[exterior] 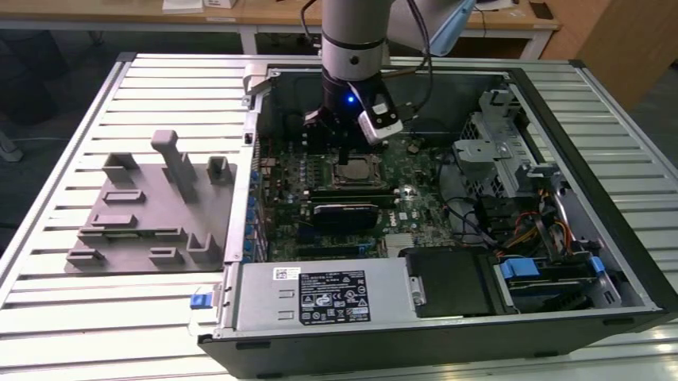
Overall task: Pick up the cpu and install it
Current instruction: 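Close the cpu cover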
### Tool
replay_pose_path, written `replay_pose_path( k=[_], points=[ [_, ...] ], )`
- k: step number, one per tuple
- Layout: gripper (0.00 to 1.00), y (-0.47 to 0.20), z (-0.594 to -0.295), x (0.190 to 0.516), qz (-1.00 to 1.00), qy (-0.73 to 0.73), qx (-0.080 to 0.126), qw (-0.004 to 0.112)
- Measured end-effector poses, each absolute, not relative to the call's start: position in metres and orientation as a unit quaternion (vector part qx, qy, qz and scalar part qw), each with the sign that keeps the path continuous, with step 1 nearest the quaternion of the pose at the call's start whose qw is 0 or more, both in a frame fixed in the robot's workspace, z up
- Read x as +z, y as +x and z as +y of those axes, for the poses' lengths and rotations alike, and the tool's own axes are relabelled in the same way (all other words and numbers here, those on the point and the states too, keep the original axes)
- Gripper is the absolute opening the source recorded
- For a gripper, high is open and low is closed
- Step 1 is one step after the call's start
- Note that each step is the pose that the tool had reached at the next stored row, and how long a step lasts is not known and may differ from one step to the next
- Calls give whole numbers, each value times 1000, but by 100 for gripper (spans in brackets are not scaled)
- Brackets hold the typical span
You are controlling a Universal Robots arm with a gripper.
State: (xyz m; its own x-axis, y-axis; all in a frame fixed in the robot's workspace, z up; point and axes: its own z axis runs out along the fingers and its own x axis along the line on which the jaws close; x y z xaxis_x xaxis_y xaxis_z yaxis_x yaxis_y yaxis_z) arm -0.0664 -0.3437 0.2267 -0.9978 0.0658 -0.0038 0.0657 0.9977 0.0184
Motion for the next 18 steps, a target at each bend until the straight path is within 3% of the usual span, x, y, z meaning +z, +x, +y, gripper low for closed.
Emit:
replay_pose_path(
  k=[18],
  points=[
    [11, -65, -344, 245, 999, 33, 9, 4]
  ],
)
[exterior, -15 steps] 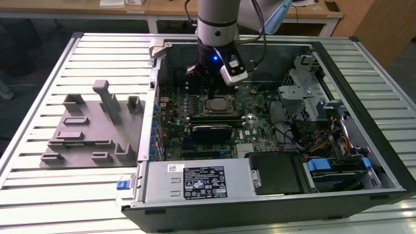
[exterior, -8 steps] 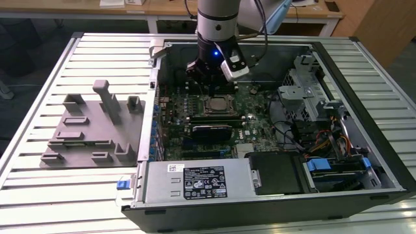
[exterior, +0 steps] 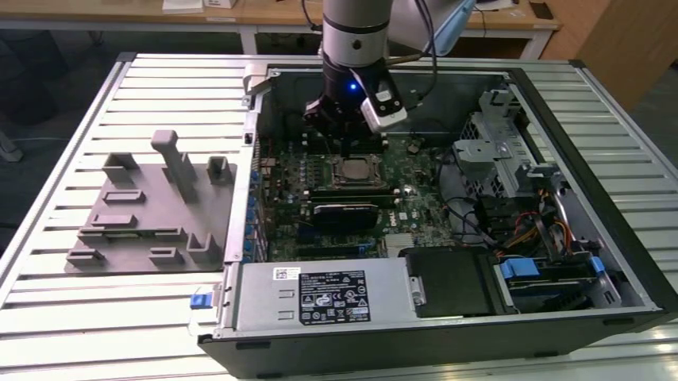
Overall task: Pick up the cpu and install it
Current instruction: 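Close the cpu cover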
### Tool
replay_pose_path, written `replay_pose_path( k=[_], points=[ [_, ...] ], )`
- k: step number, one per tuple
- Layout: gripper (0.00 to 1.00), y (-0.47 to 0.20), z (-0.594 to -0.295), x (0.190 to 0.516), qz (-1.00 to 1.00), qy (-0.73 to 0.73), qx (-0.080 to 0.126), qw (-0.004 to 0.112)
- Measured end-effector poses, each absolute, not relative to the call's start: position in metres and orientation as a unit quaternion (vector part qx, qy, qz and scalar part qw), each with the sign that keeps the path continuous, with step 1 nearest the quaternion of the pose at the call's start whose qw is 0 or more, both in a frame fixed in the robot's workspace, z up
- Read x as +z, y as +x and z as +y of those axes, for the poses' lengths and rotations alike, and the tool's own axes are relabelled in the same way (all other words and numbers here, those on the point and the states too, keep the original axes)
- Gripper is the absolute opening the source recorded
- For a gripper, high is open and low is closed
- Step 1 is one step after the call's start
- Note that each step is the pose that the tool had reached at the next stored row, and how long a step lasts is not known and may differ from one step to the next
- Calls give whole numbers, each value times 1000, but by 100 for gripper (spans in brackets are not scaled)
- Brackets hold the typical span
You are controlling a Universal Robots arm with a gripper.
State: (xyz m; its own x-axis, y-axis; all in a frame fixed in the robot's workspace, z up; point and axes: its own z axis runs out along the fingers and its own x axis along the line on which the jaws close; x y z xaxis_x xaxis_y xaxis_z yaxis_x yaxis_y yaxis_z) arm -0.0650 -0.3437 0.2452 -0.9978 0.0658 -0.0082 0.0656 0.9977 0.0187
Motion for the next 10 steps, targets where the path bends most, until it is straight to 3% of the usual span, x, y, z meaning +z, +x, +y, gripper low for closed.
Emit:
replay_pose_path(
  k=[10],
  points=[
    [11, -56, -344, 245, 999, 33, 9, 4]
  ],
)
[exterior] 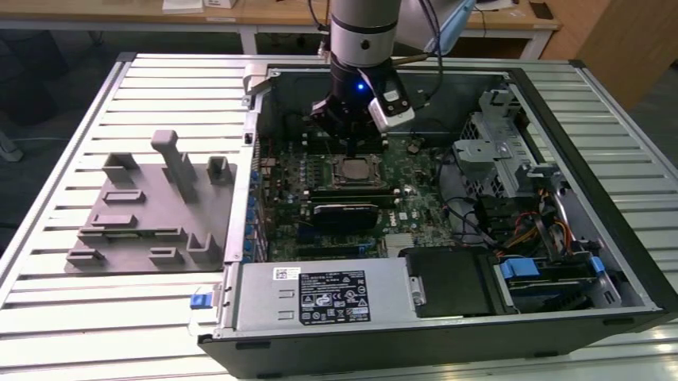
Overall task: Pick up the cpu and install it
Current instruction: 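Close the cpu cover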
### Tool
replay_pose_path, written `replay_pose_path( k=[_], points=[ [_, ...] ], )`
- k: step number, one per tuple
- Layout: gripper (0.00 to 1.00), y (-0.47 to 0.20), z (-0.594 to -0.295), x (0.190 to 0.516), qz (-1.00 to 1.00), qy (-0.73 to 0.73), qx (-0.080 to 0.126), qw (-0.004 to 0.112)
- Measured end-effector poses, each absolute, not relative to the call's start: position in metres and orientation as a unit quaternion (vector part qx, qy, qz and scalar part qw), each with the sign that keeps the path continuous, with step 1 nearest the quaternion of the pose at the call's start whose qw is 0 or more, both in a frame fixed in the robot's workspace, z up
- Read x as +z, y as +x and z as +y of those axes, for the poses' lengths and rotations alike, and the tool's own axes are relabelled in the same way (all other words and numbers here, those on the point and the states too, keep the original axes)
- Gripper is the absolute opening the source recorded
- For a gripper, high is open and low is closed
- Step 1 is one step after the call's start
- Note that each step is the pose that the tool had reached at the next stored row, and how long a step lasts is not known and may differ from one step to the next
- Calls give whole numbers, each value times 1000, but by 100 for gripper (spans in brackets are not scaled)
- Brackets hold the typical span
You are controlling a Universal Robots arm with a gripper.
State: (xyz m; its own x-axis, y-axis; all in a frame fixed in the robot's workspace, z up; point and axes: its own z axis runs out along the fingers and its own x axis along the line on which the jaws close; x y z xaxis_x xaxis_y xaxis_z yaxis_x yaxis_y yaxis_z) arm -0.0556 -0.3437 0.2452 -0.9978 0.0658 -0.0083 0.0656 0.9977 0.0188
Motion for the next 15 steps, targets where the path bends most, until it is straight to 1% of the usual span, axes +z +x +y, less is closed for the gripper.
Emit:
replay_pose_path(
  k=[15],
  points=[
    [11, -42, -344, 246, 999, 33, 9, 4]
  ],
)
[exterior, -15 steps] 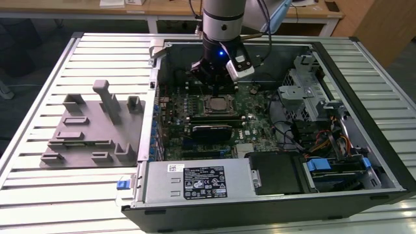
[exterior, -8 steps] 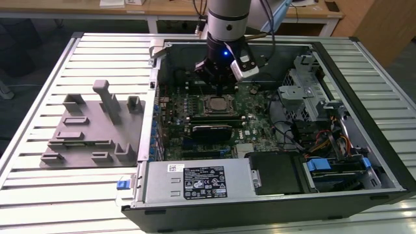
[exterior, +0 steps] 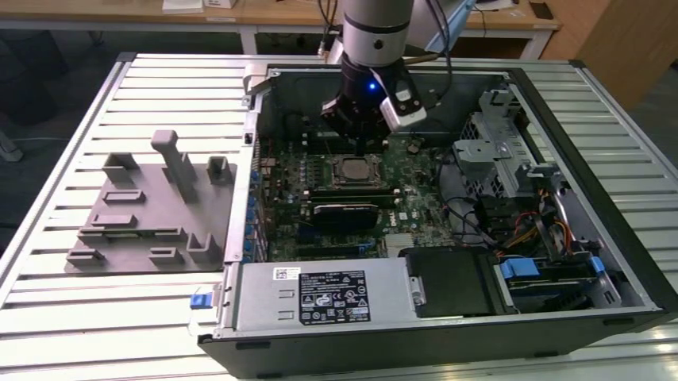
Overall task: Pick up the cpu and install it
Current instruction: 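Close the cpu cover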
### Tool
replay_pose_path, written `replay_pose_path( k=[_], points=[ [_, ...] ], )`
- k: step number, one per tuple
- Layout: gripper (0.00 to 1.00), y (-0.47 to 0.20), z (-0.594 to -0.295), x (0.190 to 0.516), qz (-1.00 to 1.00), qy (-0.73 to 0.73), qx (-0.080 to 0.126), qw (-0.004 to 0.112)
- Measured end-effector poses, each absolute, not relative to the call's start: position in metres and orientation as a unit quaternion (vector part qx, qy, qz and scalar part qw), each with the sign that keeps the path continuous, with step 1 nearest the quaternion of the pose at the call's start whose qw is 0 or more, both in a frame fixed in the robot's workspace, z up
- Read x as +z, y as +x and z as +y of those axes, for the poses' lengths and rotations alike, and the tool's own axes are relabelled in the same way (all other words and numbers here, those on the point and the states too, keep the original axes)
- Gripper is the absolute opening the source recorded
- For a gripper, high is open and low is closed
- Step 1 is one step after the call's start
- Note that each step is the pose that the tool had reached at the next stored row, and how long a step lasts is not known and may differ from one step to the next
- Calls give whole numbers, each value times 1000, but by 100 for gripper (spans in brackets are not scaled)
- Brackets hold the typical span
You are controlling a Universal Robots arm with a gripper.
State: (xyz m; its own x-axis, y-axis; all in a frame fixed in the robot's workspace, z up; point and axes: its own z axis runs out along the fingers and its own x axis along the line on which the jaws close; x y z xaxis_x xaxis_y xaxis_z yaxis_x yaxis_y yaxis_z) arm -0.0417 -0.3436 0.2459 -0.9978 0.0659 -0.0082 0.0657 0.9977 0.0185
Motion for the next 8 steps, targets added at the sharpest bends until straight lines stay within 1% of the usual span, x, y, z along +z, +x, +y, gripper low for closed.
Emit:
replay_pose_path(
  k=[8],
  points=[
    [11, -42, -344, 254, 999, 33, 9, 5]
  ],
)
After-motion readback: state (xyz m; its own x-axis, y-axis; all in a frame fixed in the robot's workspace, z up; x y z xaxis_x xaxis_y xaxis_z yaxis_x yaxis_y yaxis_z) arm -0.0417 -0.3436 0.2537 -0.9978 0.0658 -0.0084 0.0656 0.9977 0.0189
